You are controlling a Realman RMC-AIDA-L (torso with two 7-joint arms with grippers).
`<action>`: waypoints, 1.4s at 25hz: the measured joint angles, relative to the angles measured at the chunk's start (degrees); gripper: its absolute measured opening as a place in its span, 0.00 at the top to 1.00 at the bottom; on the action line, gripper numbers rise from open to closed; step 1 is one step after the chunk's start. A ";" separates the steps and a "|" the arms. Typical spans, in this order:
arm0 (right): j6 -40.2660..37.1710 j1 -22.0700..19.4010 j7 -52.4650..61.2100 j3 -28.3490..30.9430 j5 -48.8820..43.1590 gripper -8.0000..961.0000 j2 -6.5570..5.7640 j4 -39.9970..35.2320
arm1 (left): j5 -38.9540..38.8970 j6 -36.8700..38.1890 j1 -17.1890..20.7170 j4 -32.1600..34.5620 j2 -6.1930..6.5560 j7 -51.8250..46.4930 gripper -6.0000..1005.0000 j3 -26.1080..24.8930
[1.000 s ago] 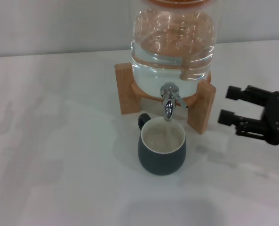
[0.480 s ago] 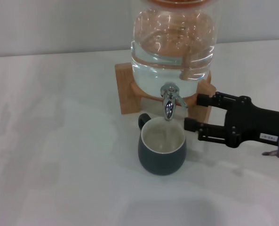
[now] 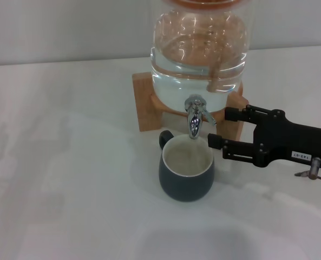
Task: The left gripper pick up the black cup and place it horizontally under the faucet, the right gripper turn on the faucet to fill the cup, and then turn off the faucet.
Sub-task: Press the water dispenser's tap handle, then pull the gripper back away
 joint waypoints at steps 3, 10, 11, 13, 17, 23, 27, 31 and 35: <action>-0.59 -0.02 0.04 -0.03 0.01 0.20 0.00 -0.09 | 0.00 -0.16 0.21 0.06 -0.07 -0.03 0.40 0.05; -2.91 -0.08 1.57 -0.77 -0.55 0.20 -0.02 -1.85 | 0.00 -0.91 0.27 -0.10 -0.07 -0.16 0.40 0.14; -3.22 -0.18 1.87 -0.97 -0.93 0.20 -0.02 -2.43 | -0.01 -0.93 0.27 -0.10 -0.07 -0.16 0.40 0.18; -3.94 -0.25 2.62 -1.36 -1.86 0.20 -0.02 -3.49 | -0.01 -0.93 0.27 -0.10 -0.11 -0.15 0.40 0.27; -4.80 -0.28 3.70 -1.57 -3.20 0.20 -0.02 -4.48 | -0.02 -0.93 0.27 -0.16 -0.16 -0.13 0.40 0.38; -5.74 -0.42 3.86 -1.40 -3.59 0.20 0.00 -4.40 | -0.02 -0.93 0.33 -0.32 -0.30 -0.17 0.40 0.46; -6.43 -0.49 3.79 -1.10 -3.73 0.20 0.00 -4.08 | -0.02 -1.12 0.37 -0.70 -0.32 -0.25 0.40 0.46; -6.40 -0.63 3.52 -0.05 -3.74 0.20 -0.06 -4.00 | -0.02 -1.57 0.44 -0.89 -0.34 -0.33 0.40 0.44; -5.81 -0.92 3.30 1.43 -3.74 0.20 0.03 -3.90 | -0.02 -1.89 0.48 -0.95 -0.40 -0.35 0.40 0.44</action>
